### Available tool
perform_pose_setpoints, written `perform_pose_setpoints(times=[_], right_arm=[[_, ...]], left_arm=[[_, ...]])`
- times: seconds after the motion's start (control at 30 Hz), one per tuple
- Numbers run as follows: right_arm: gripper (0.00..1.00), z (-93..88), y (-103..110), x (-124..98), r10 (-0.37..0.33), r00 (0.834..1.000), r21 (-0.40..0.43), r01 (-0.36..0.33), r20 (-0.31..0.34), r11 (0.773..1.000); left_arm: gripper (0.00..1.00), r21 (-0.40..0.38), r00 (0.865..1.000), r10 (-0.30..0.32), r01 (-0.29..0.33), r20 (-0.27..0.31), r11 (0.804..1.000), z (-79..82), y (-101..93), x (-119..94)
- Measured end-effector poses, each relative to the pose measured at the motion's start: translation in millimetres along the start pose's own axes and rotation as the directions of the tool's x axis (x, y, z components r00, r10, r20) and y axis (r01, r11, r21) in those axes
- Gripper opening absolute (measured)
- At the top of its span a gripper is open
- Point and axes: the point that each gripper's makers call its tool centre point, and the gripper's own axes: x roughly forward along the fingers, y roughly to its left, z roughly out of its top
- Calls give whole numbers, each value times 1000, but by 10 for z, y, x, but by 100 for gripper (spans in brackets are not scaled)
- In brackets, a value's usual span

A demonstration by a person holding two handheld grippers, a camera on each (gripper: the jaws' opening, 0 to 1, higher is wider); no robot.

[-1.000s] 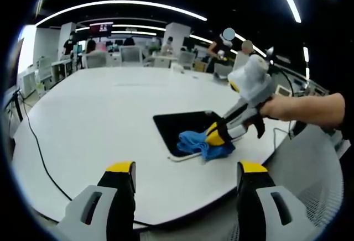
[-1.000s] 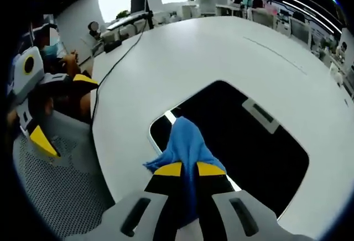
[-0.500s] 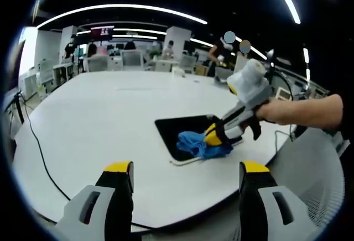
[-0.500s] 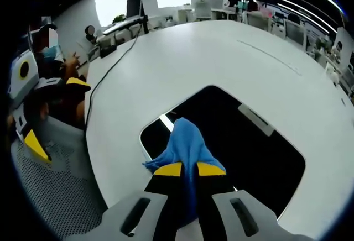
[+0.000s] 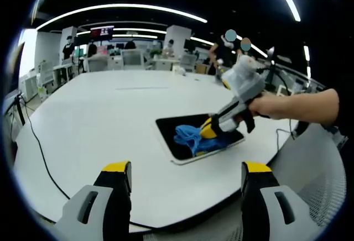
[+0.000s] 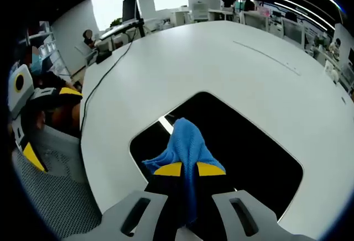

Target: Wipe the mirror surface with the cleaning cloth until all visible marks leave the cleaned area.

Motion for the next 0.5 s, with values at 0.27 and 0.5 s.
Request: perform_pose_setpoints(times=[0.27, 0.5], right_arm=[[3, 54, -68, 38, -4, 1000, -7, 4, 5, 1000], [3, 113, -158, 72, -17, 1000, -19, 17, 7, 1000]], left_arm=[[80, 4, 1000, -7, 7, -12, 1000, -15, -7, 10], [80, 9, 1000, -8, 8, -20, 1000, -28, -6, 10]])
